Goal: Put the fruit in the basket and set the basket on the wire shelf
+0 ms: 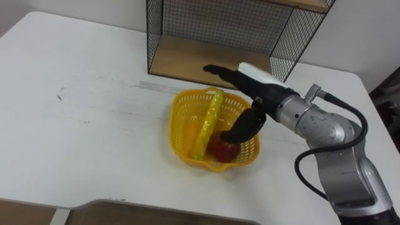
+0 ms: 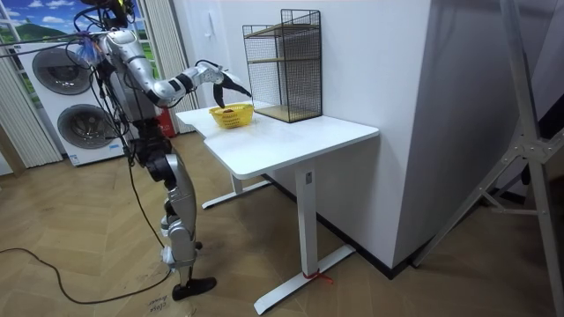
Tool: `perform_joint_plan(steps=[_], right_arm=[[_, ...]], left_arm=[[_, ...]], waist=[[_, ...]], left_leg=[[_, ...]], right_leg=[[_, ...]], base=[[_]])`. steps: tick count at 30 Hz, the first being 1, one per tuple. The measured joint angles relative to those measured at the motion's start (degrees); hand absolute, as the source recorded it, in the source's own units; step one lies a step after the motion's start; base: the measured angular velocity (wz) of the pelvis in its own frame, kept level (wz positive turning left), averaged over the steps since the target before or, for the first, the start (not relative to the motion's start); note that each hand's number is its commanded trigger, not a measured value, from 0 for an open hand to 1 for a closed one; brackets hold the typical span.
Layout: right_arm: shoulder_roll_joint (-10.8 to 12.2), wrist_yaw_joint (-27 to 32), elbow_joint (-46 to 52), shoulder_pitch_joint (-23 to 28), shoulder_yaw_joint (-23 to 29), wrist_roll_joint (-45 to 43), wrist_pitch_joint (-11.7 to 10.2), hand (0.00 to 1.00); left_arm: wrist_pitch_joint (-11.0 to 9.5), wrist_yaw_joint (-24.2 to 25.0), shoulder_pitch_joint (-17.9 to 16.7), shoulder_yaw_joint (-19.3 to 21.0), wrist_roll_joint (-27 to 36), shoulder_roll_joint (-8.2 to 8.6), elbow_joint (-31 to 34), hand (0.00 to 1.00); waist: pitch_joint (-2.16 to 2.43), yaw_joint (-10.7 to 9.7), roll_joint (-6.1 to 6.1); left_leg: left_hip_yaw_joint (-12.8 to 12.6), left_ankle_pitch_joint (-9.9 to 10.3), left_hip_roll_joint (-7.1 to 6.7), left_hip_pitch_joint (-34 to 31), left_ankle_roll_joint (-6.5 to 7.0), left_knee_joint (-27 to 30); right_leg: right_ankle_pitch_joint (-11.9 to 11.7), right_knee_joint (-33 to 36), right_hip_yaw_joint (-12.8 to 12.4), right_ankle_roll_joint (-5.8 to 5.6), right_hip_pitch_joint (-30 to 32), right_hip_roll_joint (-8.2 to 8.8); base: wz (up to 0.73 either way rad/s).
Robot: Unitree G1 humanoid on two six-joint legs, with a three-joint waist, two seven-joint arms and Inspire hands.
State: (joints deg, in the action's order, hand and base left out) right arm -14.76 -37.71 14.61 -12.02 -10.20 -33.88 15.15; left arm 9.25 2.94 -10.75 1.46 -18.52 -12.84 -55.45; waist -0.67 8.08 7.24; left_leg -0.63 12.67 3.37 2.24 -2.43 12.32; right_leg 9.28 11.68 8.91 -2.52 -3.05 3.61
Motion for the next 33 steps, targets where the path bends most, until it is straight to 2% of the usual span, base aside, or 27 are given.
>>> perform_joint_plan(steps=[5, 9, 12, 14, 18, 23, 25, 27, 31, 33], right_arm=[[-0.04, 0.51, -0.05, 0.74, 0.87, 4.65, -0.13, 0.00], [0.01, 4.01, -0.05, 1.15, 2.82, 9.17, -0.45, 0.00], [0.03, 7.08, -0.07, 3.00, 5.33, 13.77, -1.20, 0.00], [0.40, 9.08, -0.05, 4.77, 7.32, 17.57, -2.08, 0.00], [0.64, 14.25, -0.06, 7.32, 9.76, 22.88, -3.44, 0.00], [0.62, 21.33, -0.36, 9.71, 11.45, 29.77, -4.92, 0.00], [0.63, 25.46, -2.48, 12.00, 12.86, 32.12, -8.31, 0.00], [0.64, 27.86, -3.50, 13.56, 14.22, 32.90, -8.47, 0.00], [0.62, 32.86, -6.04, 15.39, 16.64, 35.36, -9.39, 0.00], [0.58, 34.25, -6.11, 15.75, 17.88, 37.07, -9.44, 0.00]], left_arm=[[-0.07, -0.36, 0.03, 0.08, 1.05, 0.24, -3.02, 0.00], [-0.08, -1.89, -0.37, 0.12, 1.18, 1.50, -3.13, 0.00], [-0.37, -2.84, -1.78, 0.68, 3.36, 2.58, -3.27, 0.00], [-0.94, -3.02, -2.53, 0.96, 3.85, 2.81, -3.28, 0.00], [-1.86, -3.01, -3.39, 2.90, 5.83, 2.88, -4.14, 0.00], [-2.92, -4.09, -5.08, 3.43, 13.76, 2.76, -4.03, 0.00], [-3.98, -4.99, -5.30, 5.94, 14.67, 3.07, -4.11, 0.00], [-4.85, -5.94, -5.43, 7.83, 16.22, 3.14, -4.09, 0.00], [-5.33, -8.61, -6.11, 11.93, 21.67, 3.17, -3.60, 0.00], [-5.36, -9.28, -6.73, 14.34, 24.02, 3.17, -1.47, 0.00]], waist=[[-0.29, -0.30, -0.44], [-0.68, -0.49, -1.59], [-0.15, -0.36, -2.92], [0.14, -0.90, -3.26], [0.26, -2.19, -4.13], [0.20, -3.36, -4.99], [0.29, -3.50, -5.22], [0.30, -3.45, -5.53], [1.06, -4.55, -6.88], [1.03, -4.82, -7.43]], left_leg=[[0.69, 0.01, 0.00, 0.03, -0.01, 0.80], [0.97, 0.06, 0.00, -0.06, -0.03, 0.98], [0.88, 0.05, -0.01, 0.04, -0.03, 1.05], [0.97, 0.05, 0.00, 0.17, -0.03, 1.17], [1.14, 0.05, 0.00, 0.31, -0.03, 1.48], [0.90, 0.06, -0.05, 0.30, -0.03, 1.90], [0.90, 0.06, -0.08, 0.43, -0.03, 1.89], [0.90, 0.05, -0.10, 0.23, -0.02, 1.97], [0.97, 0.01, -0.12, 0.44, 0.00, 1.35], [1.05, -0.01, -0.11, 0.42, -0.01, 1.15]], right_leg=[[0.00, -0.09, 0.74, 0.00, -0.56, 0.01], [-0.01, -0.12, 1.01, 0.01, -0.90, 0.02], [-0.05, -0.12, 0.89, 0.06, -0.98, 0.02], [-0.05, -0.12, 1.12, 0.06, -1.32, 0.03], [-0.05, -0.13, 1.33, 0.06, -1.75, 0.05], [-0.06, -0.83, 1.10, 0.04, -2.21, 0.05], [-0.17, -1.29, 0.88, -0.02, -2.60, 0.00], [-0.17, -1.29, 0.93, -0.02, -2.47, 0.02], [-0.17, -1.94, 1.38, -0.02, -2.85, 0.04], [-0.17, -2.04, 1.56, -0.02, -2.80, 0.04]], base=[[0.07], [0.03], [0.00], [0.03], [0.02], [0.00], [0.02], [0.00], [0.03], [0.04]])
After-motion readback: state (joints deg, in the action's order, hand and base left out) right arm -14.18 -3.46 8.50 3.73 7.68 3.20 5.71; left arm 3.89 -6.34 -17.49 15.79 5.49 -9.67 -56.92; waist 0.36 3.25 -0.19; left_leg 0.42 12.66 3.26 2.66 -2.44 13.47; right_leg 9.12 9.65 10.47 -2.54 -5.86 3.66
